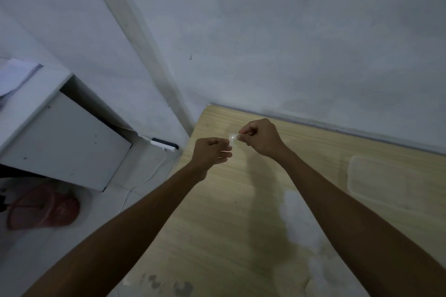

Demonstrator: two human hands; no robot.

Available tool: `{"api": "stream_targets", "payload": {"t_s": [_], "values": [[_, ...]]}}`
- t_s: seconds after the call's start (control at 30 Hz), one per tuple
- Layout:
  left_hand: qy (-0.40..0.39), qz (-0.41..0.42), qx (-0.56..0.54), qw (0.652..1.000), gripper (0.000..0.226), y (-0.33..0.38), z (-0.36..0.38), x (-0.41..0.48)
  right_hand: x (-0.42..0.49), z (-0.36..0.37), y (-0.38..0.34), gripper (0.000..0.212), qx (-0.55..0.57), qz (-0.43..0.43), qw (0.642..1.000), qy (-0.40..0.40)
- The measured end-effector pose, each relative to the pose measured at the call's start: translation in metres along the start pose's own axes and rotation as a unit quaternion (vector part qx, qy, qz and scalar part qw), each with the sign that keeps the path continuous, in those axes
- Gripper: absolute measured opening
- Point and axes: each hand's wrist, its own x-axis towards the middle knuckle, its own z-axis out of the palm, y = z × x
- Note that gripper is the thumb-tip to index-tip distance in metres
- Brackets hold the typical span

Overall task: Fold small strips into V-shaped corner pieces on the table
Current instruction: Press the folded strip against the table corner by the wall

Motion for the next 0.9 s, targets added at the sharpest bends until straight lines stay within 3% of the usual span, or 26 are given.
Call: {"api": "stream_targets", "payload": {"t_s": [0.3,0.67,0.9], "values": [[0.033,-0.026,0.007,0.999,0.006,0.005,-0.044,0.079,0.07,0.059,-0.005,0.014,0.043,0.032,0.997,0.055],[0.012,-0.069,-0.009,0.998,0.013,0.014,-0.085,0.205,0.174,0.139,0.018,0.016,0.117,0.163,0.961,0.189],[0.03,-0.064,0.011,0.997,0.011,0.004,-0.092,0.253,0.206,0.158,0.025,0.006,0.102,0.181,0.952,0.225]]}}
